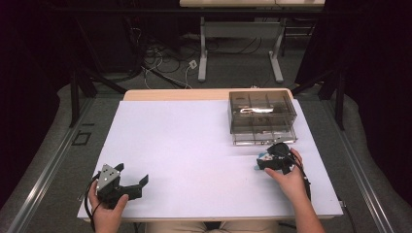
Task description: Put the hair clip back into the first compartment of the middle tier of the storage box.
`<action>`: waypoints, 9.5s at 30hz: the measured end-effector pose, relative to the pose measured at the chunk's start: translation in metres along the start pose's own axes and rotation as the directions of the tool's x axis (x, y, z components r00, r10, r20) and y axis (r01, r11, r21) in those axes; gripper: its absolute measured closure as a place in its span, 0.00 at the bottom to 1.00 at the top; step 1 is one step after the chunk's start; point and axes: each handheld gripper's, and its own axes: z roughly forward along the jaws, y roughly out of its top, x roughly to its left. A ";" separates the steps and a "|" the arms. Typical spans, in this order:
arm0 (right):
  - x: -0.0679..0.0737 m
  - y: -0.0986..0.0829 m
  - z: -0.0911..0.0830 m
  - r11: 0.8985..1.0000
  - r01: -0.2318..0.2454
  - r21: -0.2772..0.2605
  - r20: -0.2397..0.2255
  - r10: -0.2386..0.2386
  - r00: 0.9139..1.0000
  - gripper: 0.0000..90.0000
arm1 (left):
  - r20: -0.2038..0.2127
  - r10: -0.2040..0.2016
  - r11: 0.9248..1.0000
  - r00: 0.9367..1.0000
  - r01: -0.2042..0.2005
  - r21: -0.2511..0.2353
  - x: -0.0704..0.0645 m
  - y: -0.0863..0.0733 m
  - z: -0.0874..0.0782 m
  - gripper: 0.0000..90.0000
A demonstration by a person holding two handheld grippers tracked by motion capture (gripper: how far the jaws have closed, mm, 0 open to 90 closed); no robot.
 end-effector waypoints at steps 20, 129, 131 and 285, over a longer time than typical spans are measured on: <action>0.001 -0.001 0.001 0.999 0.032 0.017 0.008 -0.032 0.999 0.36 | 0.001 0.001 1.000 1.000 -0.001 0.002 0.000 0.000 0.000 0.00; 0.036 0.046 -0.039 0.985 0.150 -0.089 -0.169 -0.163 0.972 0.38 | 0.010 -0.001 1.000 1.000 0.001 0.029 -0.001 -0.004 0.006 0.00; 0.037 0.048 -0.038 0.982 0.173 -0.081 -0.162 -0.184 0.970 0.38 | 0.010 0.000 1.000 1.000 0.000 0.030 -0.001 -0.004 0.006 0.00; 0.013 0.119 0.000 0.997 0.021 -0.077 -0.171 -0.034 0.985 0.17 | 0.001 -0.012 0.999 1.000 0.012 0.034 0.001 -0.007 0.009 0.00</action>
